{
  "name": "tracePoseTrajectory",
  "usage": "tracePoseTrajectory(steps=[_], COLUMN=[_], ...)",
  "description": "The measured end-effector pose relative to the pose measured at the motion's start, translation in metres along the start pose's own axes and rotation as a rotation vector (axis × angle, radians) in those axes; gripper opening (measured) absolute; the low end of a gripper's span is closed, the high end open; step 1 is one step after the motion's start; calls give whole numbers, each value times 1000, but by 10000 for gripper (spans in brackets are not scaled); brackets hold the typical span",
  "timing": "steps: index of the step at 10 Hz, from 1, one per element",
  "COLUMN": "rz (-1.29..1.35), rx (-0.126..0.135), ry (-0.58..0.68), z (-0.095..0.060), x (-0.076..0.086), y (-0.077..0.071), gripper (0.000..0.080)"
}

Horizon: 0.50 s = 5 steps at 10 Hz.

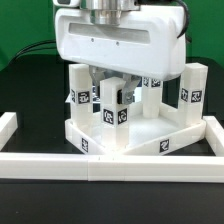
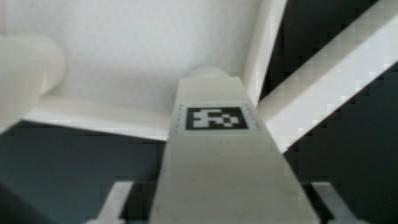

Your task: Assemble desk

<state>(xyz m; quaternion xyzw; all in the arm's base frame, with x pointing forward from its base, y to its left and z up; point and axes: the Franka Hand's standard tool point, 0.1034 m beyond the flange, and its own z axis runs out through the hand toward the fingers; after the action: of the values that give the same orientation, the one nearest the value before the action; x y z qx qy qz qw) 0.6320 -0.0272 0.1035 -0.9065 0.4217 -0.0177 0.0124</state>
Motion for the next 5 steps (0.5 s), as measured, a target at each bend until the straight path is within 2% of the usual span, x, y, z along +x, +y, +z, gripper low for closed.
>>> tracePoseTrajectory(steps=[2,3,4,5], rz=[146,199,198,161], rx=[-18,-15,-16,-19], ry=[-22,-18,-18,-16], z=[0,0,0,0], x=[-2,-2,-2,-2], y=[-1,-2,-2,-2], gripper=[289,289,346,482])
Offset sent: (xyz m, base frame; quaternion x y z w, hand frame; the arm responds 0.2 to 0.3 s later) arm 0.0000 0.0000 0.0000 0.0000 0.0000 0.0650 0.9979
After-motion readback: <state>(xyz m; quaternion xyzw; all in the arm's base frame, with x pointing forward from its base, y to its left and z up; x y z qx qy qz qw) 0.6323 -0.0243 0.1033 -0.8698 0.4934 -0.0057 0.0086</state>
